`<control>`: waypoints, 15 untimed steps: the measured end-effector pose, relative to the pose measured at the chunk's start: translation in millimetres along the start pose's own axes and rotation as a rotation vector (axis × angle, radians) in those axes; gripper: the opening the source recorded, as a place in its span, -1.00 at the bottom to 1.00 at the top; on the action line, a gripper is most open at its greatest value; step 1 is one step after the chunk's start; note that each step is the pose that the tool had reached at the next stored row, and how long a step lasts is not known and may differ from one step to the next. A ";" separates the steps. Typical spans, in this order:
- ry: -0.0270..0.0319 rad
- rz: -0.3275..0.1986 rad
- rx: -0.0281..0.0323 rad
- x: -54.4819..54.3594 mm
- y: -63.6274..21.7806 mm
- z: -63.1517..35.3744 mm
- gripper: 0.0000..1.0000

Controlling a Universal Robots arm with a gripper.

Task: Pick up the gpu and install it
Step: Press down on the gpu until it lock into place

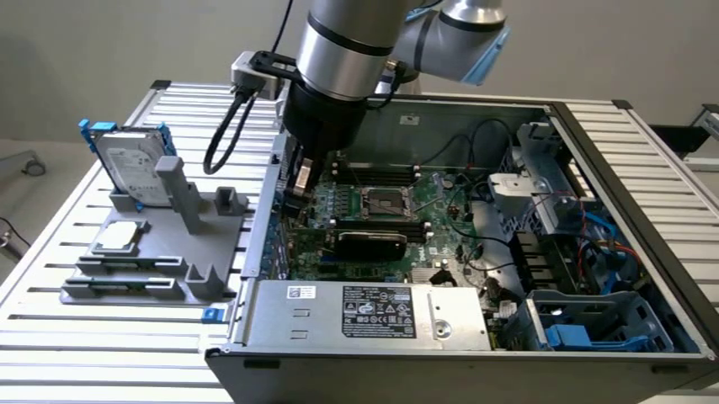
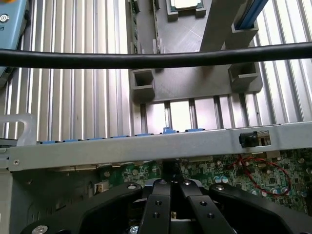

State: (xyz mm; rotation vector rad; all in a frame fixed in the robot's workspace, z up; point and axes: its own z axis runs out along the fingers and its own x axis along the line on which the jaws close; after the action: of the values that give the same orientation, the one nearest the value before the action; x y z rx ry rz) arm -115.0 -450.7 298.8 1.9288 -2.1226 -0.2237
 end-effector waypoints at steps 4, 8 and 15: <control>0.0020 0.001 0.0001 0.7 -0.3 0.9 -0.79; 0.0044 0.003 0.0003 0.5 -1.0 3.0 -0.79; -0.0013 0.025 -0.0019 0.4 -1.5 4.8 -0.79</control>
State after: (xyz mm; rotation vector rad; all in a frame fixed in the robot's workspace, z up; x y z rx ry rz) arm -115.0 -451.5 293.8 1.9003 -2.1453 -0.2220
